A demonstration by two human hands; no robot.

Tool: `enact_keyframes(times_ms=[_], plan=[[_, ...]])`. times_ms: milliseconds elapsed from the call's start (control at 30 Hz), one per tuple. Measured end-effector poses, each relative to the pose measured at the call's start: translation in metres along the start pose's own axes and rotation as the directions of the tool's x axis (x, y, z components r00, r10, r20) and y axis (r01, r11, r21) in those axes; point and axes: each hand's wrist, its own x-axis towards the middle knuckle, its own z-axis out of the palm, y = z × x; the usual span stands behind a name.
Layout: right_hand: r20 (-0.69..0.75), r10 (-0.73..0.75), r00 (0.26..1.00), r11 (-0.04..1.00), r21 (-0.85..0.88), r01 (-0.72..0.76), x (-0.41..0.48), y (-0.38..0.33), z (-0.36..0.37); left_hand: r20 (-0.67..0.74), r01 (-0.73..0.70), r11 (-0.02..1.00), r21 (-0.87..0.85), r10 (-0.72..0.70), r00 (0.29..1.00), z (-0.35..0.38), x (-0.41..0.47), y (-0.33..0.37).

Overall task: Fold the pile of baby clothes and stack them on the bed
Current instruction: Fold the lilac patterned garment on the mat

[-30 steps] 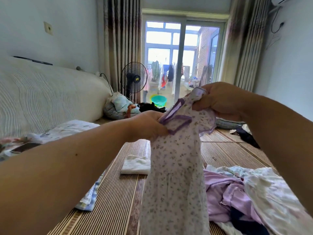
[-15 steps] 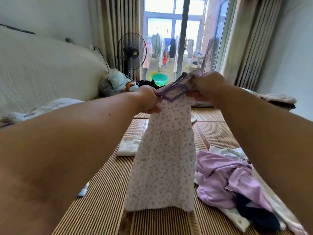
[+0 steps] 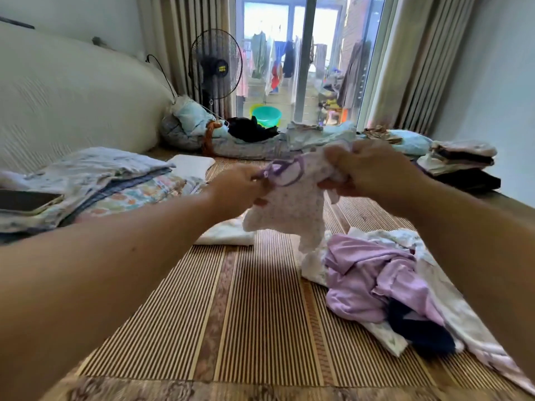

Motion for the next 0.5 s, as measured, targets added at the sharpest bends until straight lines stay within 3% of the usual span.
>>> enact_keyframes(times_ms=[100, 267, 433, 500], plan=[[0.185, 0.151, 0.971, 0.988, -0.043, -0.145, -0.059, 0.039, 0.016, 0.207, 0.195, 0.973, -0.126, -0.167, 0.964, 0.018, -0.053, -0.040], [0.408, 0.418, 0.812, 0.887, 0.011, -0.462, -0.145, 0.099, 0.052, 0.443, 0.220, 0.920, 0.323, -0.353, 0.824, 0.037, -0.146, -0.086], [0.560, 0.533, 0.634, 0.795, -0.075, -0.602, -0.170, 0.111, 0.056, 0.615, 0.205, 0.877, 0.434, -0.455, 0.644, 0.038, -0.186, -0.079], [0.556, 0.559, 0.616, 0.792, -0.139, -0.594, -0.163, 0.111, 0.057, 0.650, 0.227, 0.871, 0.436, -0.479, 0.590, 0.037, -0.187, -0.078]])
